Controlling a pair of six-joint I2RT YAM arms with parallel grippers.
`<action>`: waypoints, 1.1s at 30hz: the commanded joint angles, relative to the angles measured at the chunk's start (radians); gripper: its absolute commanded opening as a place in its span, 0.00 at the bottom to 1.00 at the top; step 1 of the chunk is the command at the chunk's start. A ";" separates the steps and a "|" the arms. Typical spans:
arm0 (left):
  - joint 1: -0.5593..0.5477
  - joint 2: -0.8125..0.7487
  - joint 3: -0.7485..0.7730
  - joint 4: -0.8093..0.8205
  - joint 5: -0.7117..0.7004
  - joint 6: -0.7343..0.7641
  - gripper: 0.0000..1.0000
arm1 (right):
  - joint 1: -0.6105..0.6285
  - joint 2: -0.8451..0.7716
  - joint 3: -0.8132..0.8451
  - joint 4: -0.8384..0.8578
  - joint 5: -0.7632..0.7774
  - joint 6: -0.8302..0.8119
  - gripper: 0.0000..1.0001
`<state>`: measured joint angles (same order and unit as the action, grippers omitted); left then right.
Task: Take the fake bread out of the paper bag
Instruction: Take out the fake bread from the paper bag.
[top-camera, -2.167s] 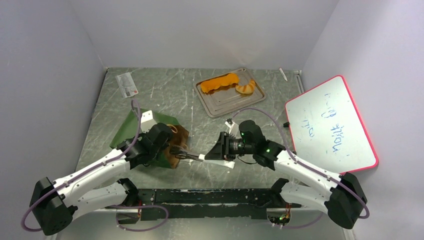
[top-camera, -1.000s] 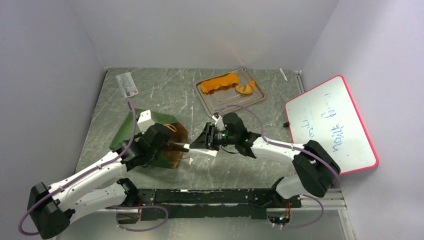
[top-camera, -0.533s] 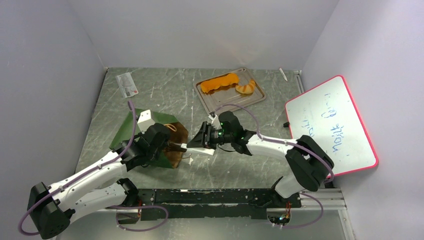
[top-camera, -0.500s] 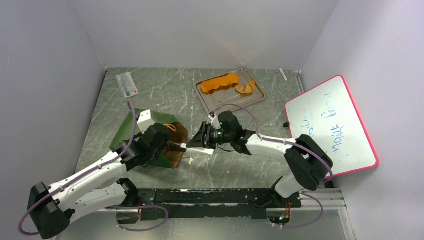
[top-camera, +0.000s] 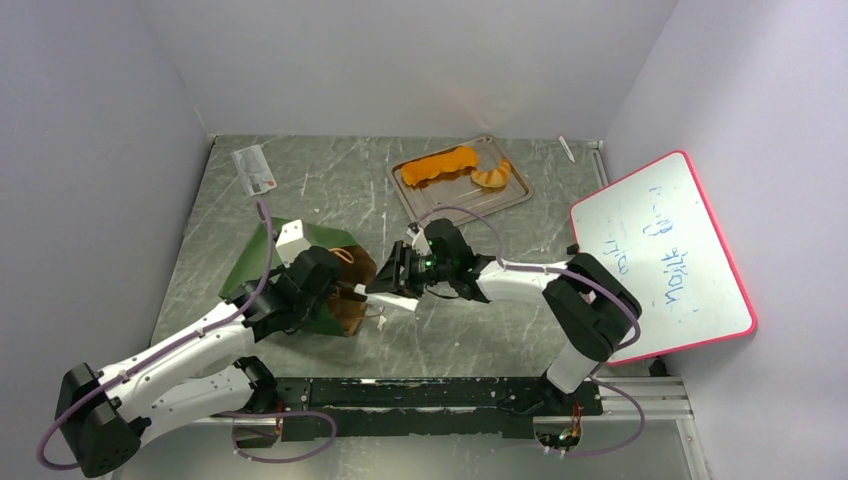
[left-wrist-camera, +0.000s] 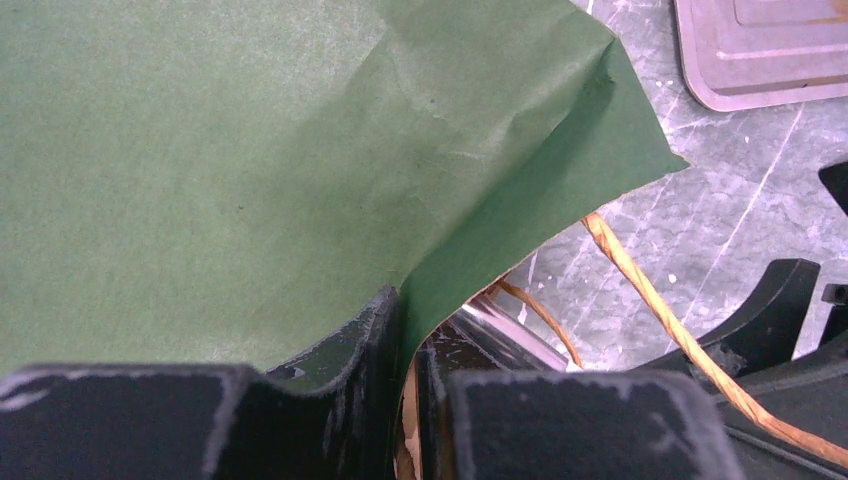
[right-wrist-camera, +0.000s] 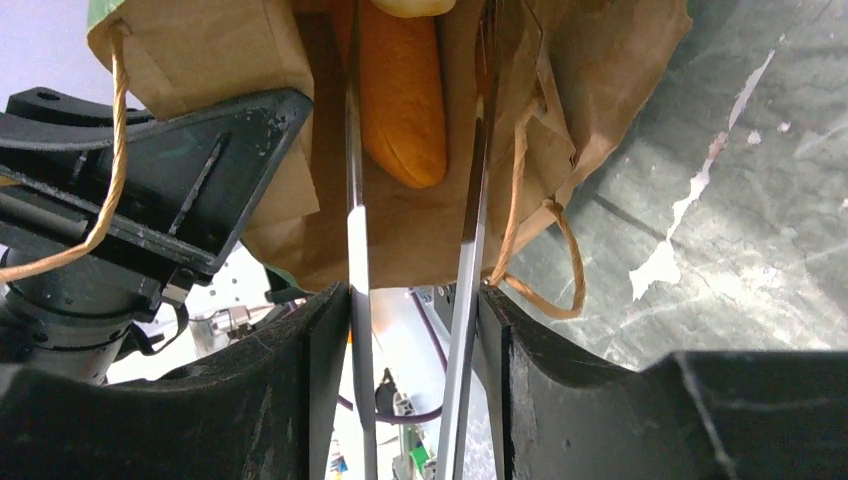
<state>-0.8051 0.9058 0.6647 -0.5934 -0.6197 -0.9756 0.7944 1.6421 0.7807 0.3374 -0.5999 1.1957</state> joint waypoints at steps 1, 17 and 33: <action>-0.007 0.003 0.013 0.040 0.016 0.003 0.07 | 0.009 0.030 0.043 0.057 -0.019 -0.006 0.49; -0.007 0.029 0.044 0.029 -0.023 -0.050 0.07 | 0.010 0.016 0.063 -0.039 -0.017 -0.066 0.00; -0.008 0.063 0.067 -0.060 -0.119 -0.219 0.07 | -0.037 -0.301 -0.047 -0.335 0.103 -0.214 0.00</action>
<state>-0.8070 0.9653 0.7136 -0.6346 -0.6868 -1.1416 0.7853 1.4288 0.7452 0.0898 -0.5404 1.0424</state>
